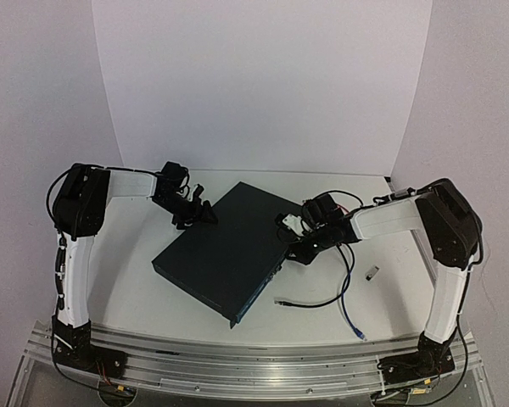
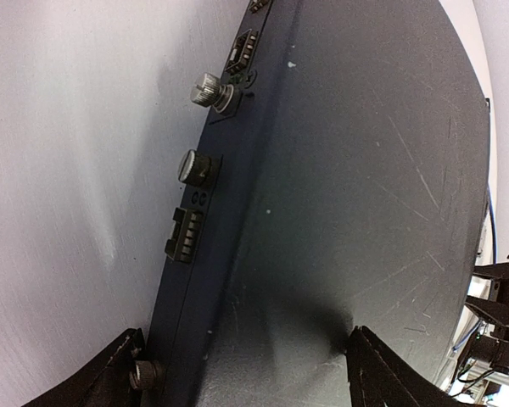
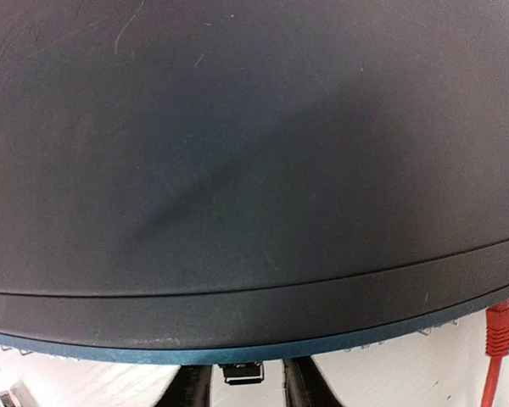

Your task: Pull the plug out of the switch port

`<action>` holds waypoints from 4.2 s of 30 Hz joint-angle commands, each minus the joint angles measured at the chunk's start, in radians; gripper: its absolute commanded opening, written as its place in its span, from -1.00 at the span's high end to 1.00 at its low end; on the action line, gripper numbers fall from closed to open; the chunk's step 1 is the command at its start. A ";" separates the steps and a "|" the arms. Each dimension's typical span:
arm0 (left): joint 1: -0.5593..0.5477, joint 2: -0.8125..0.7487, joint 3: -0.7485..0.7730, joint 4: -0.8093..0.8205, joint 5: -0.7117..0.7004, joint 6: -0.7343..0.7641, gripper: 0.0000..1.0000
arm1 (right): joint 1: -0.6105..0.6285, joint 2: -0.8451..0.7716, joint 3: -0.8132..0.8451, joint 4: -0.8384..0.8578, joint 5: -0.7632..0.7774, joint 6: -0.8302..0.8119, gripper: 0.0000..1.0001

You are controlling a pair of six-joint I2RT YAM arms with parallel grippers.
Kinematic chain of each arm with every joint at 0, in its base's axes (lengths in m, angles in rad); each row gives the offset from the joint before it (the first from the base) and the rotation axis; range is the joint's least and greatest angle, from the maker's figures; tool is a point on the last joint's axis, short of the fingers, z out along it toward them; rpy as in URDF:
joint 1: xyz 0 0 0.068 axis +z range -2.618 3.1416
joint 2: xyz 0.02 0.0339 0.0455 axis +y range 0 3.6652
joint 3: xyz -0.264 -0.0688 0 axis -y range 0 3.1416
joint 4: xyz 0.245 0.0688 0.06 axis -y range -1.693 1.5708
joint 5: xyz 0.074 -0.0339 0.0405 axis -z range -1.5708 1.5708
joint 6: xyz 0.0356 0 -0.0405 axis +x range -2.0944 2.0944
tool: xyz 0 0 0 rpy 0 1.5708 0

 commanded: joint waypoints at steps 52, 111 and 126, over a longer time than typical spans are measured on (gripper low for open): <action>-0.016 0.103 0.006 -0.050 -0.112 0.007 -0.60 | -0.069 -0.591 -0.254 -0.438 0.802 0.817 1.00; -0.007 0.342 0.543 -0.141 -0.058 0.134 -0.84 | -0.219 -0.086 -0.003 0.042 -0.213 0.122 -0.40; -0.025 0.362 0.462 -0.089 -0.050 0.137 -0.77 | -0.216 0.004 0.083 -0.106 -0.215 -0.116 -0.09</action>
